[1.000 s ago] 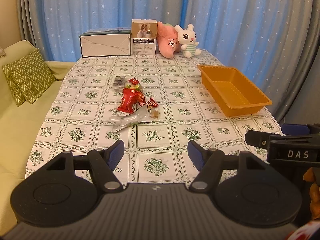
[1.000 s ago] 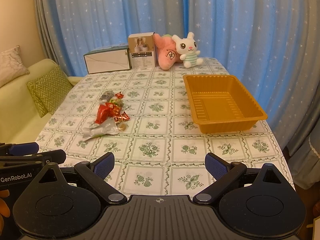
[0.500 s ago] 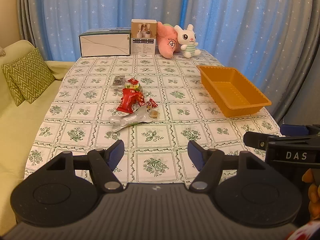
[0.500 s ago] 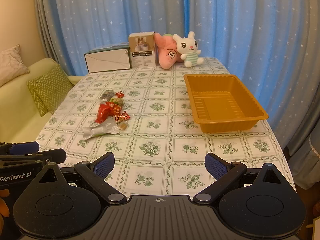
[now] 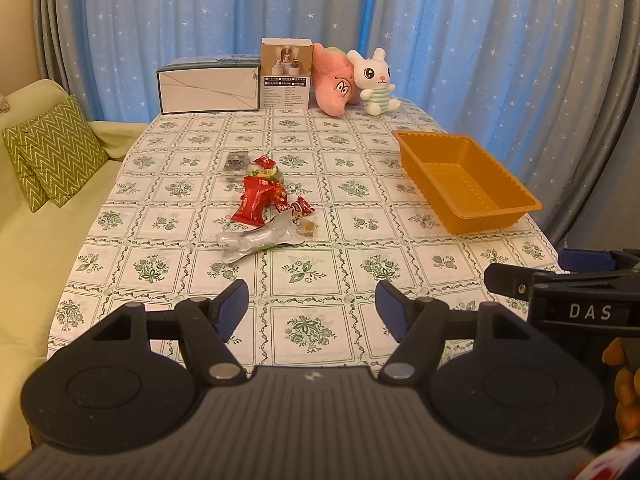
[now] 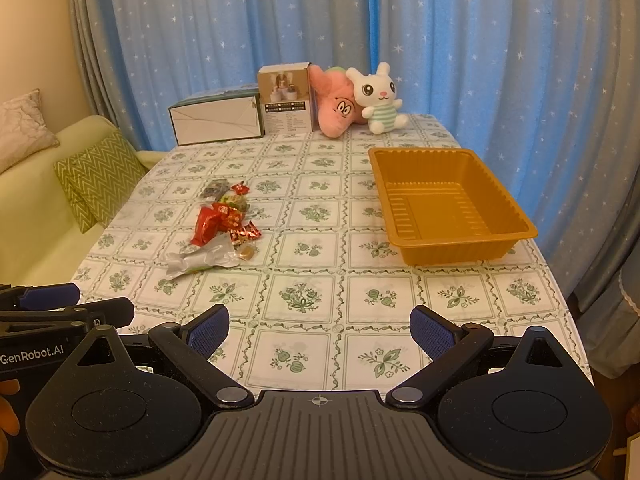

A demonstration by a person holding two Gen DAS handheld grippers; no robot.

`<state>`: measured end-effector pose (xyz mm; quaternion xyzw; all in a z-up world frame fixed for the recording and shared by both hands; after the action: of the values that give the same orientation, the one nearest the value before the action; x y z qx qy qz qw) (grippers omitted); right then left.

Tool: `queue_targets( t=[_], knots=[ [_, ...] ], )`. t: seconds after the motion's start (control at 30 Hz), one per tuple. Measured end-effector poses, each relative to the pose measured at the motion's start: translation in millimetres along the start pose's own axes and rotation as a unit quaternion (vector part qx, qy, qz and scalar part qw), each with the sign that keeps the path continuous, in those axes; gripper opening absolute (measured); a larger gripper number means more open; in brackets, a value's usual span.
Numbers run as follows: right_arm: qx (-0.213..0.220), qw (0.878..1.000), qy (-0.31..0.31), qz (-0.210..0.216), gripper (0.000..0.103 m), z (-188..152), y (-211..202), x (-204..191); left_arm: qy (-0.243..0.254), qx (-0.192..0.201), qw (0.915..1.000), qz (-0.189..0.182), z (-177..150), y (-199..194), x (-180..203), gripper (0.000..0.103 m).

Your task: Organize snacks

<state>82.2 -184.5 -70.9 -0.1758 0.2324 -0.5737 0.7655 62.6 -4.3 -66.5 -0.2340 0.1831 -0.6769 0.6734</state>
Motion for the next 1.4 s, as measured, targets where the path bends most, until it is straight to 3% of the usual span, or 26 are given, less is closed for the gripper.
queue_targets(
  t=[1.0,1.4],
  knots=[
    [-0.008,1.0,-0.004,0.0,0.097,-6,6,-2,0.0,-0.001,1.0,-0.002,-2,1,4,0.068],
    [-0.026,1.0,-0.003,0.001,0.097,-9,26,0,-0.002,-0.013,0.9999,-0.006,-5,21,-5,0.068]
  ],
)
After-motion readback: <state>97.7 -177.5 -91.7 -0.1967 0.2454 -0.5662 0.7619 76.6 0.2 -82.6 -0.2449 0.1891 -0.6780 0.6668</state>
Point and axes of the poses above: each gripper's, at about its wrist camera, not at the fingertips, and y roughly the way its jaws point, x to its right, z to its top, the point moved 8 cm from there along y, roughly the way its jaws point, and after that the axes turned 8 degrees about x, right-handed, at the moved point
